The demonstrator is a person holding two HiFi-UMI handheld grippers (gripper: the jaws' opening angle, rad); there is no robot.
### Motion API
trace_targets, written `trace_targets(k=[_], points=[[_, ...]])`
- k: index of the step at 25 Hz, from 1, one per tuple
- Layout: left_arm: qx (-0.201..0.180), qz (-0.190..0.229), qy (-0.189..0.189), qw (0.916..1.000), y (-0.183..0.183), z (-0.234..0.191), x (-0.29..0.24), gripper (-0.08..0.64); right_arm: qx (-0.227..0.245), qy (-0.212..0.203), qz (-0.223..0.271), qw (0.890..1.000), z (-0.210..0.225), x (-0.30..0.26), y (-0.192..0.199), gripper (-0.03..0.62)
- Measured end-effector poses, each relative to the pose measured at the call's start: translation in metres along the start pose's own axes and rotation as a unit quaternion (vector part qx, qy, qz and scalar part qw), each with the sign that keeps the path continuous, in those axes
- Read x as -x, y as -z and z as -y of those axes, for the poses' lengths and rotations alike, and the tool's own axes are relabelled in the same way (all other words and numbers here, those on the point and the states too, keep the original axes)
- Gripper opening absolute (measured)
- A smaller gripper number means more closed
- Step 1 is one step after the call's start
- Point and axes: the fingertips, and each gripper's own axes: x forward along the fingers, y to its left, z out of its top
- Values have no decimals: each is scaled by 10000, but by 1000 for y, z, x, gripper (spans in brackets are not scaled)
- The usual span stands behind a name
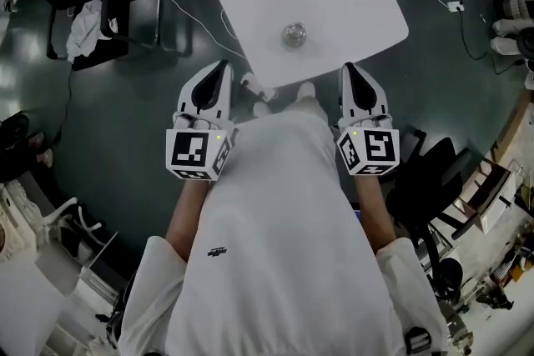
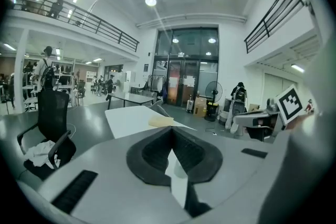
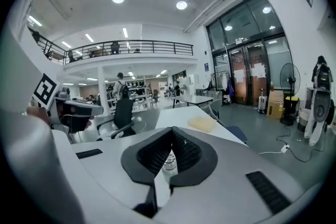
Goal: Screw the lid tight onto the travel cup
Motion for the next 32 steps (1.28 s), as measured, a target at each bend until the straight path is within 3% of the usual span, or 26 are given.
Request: trace_targets(k=[7,20,32], points=[[-161,-15,247,9996,-4,-3,-4,3,74,-34,-160,9998,-11,-6,9,-2],[-110,-115,310,9994,-6,19,-7,3,227,-157,-307,9991,-8,-5,-1,-2],[-85,-150,438,9989,0,39,5,3,311,-263,-394,9984,-17,17,15,-2]])
